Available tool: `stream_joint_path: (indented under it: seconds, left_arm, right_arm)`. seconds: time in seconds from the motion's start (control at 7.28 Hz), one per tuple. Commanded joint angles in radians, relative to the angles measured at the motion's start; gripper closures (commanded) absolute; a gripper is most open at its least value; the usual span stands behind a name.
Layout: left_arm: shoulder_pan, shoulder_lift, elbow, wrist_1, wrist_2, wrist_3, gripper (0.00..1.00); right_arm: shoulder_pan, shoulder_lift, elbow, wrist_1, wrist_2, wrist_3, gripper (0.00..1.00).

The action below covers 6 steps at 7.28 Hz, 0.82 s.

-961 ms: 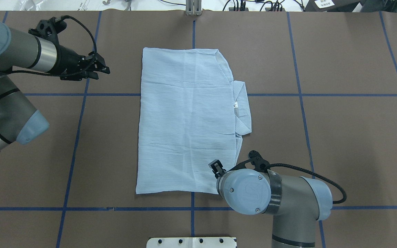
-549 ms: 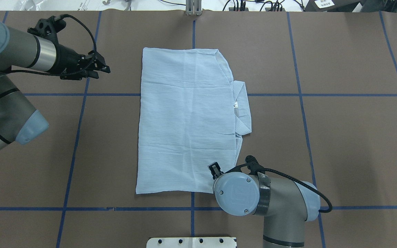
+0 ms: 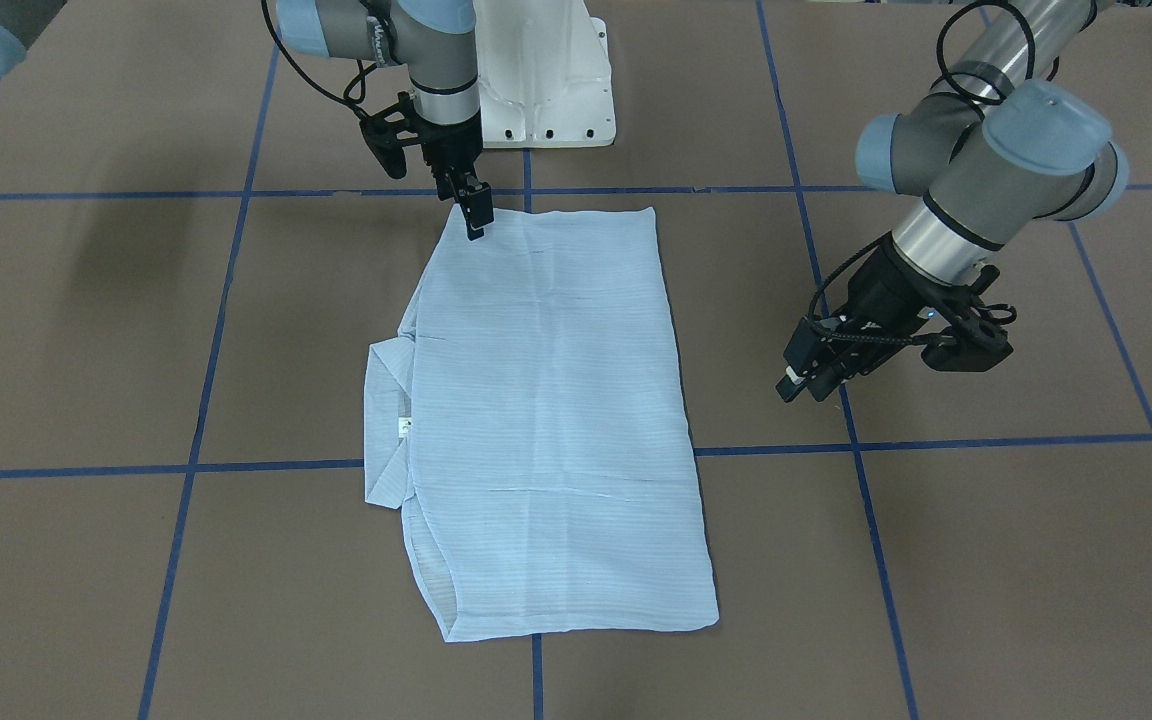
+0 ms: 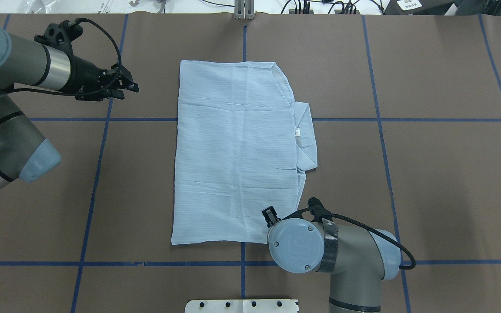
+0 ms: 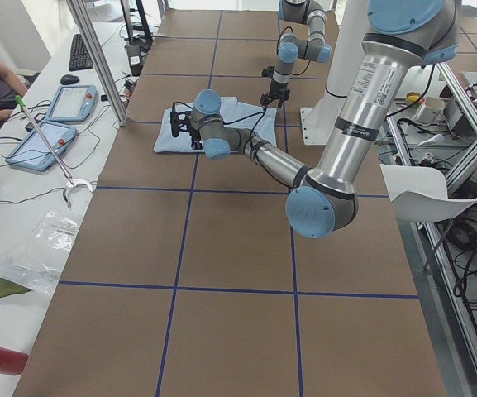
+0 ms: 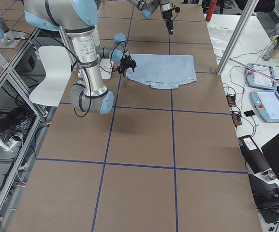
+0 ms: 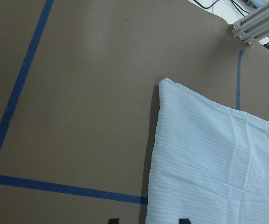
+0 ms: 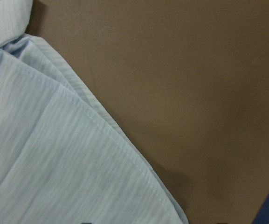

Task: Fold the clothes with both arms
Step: 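Move the right gripper to the shirt corner nearest the robot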

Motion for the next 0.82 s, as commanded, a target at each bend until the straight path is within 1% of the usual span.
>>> stream_joint_path:
  seconds: [0.0, 0.14, 0.27, 0.41, 0.55, 0.69]
  left_arm:
    - [0.000, 0.000, 0.001, 0.000, 0.000, 0.000, 0.47]
    - [0.000, 0.000, 0.001, 0.000, 0.000, 0.000, 0.47]
    - [0.000, 0.000, 0.001, 0.000, 0.000, 0.000, 0.47]
    - [0.000, 0.000, 0.001, 0.000, 0.001, 0.000, 0.47]
    - [0.002, 0.000, 0.001, 0.000, 0.002, -0.005, 0.47]
    - [0.000, 0.000, 0.001, 0.000, 0.000, -0.006, 0.47]
  right_arm:
    - [0.000, 0.009, -0.021, 0.000, 0.000, -0.001, 0.08]
    - [0.000, 0.007, -0.023, 0.030, 0.000, 0.002, 0.08]
    - [0.000, 0.009, -0.064, 0.073, 0.000, 0.003, 0.08]
    - [0.001, 0.009, -0.067, 0.102, 0.011, -0.001, 0.10]
    - [0.000, 0.009, -0.072, 0.104, 0.011, 0.000, 0.18]
    - [0.001, 0.010, -0.060, 0.098, 0.011, 0.006, 0.61]
